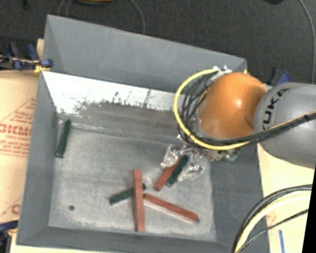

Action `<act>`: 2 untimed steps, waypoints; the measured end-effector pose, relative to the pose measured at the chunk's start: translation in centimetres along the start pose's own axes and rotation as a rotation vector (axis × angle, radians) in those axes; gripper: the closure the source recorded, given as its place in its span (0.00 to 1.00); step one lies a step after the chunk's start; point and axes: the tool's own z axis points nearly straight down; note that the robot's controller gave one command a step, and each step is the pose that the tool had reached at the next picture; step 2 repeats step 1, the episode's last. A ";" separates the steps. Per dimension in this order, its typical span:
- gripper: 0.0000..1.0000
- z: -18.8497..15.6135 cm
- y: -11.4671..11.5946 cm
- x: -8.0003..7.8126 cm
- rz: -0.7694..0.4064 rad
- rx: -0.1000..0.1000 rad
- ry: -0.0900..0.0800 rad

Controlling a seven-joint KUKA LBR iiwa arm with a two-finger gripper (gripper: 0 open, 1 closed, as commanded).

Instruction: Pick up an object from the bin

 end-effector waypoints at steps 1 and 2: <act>1.00 -17.5 -0.6 2.1 0.032 0.007 -0.012; 1.00 -17.5 -0.6 2.1 0.032 0.007 -0.012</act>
Offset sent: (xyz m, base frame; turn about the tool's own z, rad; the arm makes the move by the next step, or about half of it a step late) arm 0.0000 0.0000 0.0000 0.0000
